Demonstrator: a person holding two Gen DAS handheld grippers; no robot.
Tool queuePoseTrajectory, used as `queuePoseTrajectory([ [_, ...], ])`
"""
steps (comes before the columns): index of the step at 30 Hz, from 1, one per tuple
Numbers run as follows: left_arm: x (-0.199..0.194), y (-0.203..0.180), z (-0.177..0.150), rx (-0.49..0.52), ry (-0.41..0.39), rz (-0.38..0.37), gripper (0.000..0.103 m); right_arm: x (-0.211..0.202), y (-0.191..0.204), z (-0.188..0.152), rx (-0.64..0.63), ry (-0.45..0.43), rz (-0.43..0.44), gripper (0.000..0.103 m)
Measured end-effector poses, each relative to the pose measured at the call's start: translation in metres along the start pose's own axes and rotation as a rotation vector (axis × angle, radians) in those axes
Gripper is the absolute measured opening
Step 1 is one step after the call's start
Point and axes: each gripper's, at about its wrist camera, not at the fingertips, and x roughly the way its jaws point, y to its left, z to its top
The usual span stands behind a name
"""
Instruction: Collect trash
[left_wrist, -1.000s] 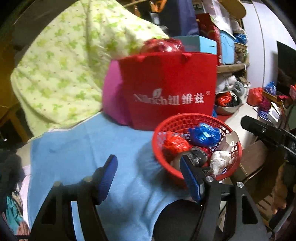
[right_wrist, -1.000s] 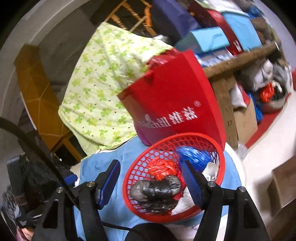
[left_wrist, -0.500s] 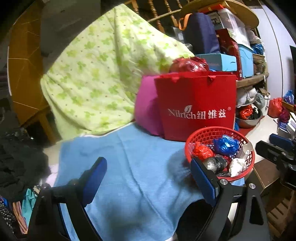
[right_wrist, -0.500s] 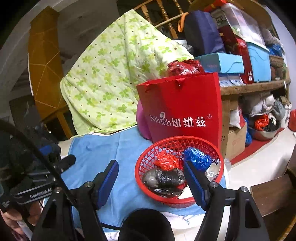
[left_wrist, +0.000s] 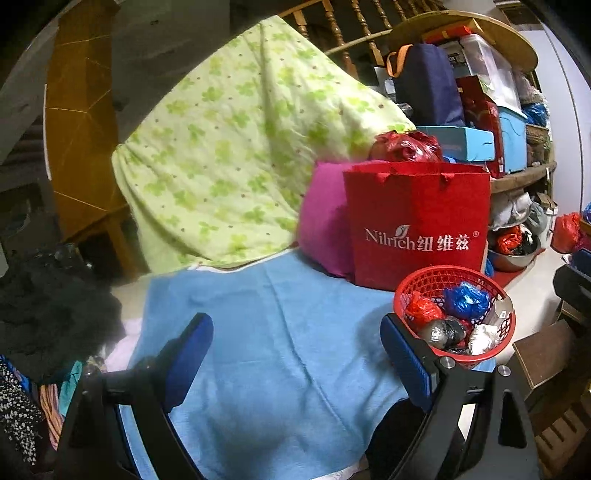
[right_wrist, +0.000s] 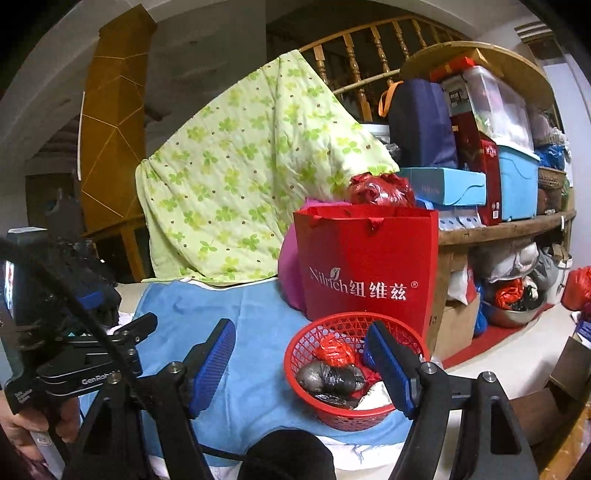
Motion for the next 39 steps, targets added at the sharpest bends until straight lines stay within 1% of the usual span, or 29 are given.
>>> queuePoseTrajectory([
  [6,-0.010,0.005,0.001,0.001,-0.009,0.026,0.092,-0.011,0.006,0.005,-0.012,0.018,-0.002,0.077],
  [10,-0.016,0.008,0.001,-0.009,-0.014,0.039,0.092,-0.014,0.005,0.004,-0.009,0.016,-0.007,0.077],
  [14,-0.023,0.008,-0.001,-0.022,-0.024,0.043,0.092,-0.007,-0.001,-0.001,0.023,0.040,-0.002,0.077],
  [21,-0.026,0.005,-0.003,-0.008,-0.012,0.065,0.092,0.007,-0.011,-0.011,0.073,0.087,0.003,0.077],
  [26,-0.026,0.000,-0.003,-0.003,-0.002,0.071,0.092,0.003,-0.017,-0.010,0.080,0.070,-0.003,0.077],
  [39,-0.028,-0.002,-0.004,0.004,-0.007,0.068,0.092,-0.006,-0.010,-0.007,0.056,0.043,-0.002,0.077],
])
